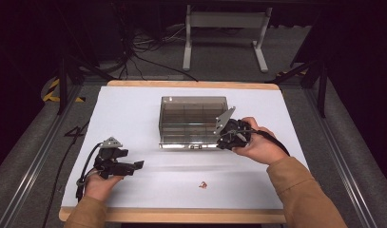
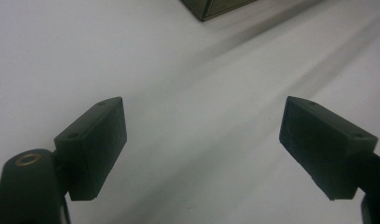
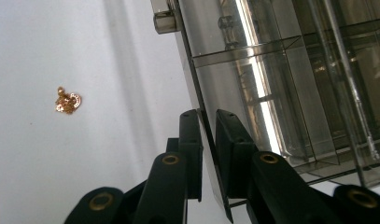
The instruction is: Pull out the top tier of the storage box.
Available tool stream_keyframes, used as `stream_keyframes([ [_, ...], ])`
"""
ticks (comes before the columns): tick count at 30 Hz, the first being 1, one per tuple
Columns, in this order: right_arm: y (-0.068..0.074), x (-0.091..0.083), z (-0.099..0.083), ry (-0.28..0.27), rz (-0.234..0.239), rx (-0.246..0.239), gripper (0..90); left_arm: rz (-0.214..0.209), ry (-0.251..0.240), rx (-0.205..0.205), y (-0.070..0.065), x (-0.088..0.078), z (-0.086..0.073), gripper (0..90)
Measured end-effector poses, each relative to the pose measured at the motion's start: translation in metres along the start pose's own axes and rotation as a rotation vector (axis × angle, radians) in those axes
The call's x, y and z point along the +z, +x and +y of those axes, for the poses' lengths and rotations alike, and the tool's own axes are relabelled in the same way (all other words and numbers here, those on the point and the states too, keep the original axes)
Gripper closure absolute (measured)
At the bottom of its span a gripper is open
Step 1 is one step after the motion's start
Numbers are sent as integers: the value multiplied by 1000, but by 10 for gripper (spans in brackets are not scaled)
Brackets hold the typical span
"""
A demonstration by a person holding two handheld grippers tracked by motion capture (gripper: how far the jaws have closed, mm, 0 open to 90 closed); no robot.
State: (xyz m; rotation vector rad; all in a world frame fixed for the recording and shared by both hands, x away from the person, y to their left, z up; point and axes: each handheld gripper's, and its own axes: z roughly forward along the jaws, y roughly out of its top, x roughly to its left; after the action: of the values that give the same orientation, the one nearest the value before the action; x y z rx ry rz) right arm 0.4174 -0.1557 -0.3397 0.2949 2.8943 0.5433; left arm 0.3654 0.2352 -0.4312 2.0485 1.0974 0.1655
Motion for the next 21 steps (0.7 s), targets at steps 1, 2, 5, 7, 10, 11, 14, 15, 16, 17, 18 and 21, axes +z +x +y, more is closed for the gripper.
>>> stream_keyframes([
  [1, 0, 0, 0, 0, 0, 0, 811, 0, 0, 0, 0, 0, 0, 155],
  [2, 1, 0, 0, 0, 0, 1, 811, 0, 2, 1, 0, 0, 0, 155],
  [5, 5, -1, -1, 5, 7, -13, 816, -2, 0, 2, -1, 1, 1, 155],
  [7, 7, -1, 0, 9, 9, -16, 820, -3, -1, -1, -1, 1, 1, 155],
  [10, 12, -2, -1, 14, 14, -23, 824, -5, 1, 4, -1, 2, 2, 155],
  [11, 13, -2, -1, 13, 15, -30, 825, -7, 1, 2, -1, 2, 2, 155],
  [14, 18, -2, -3, 10, 11, -31, 825, -9, 5, 2, -1, 3, 2, 155],
  [15, 18, -2, -3, 10, 11, -31, 825, -9, 5, 2, -1, 3, 2, 155],
  [16, 20, -2, -4, 7, 15, -31, 827, -8, 5, 5, -1, 3, 2, 154],
  [17, 21, -2, -4, 10, 15, -28, 828, -7, 1, 6, -2, 3, 2, 155],
  [18, 22, -2, -4, 9, 18, -33, 829, -6, 1, 5, -2, 3, 2, 154],
  [21, 24, -2, -4, 16, 16, -30, 829, -8, 4, 4, -1, 3, 2, 155],
])
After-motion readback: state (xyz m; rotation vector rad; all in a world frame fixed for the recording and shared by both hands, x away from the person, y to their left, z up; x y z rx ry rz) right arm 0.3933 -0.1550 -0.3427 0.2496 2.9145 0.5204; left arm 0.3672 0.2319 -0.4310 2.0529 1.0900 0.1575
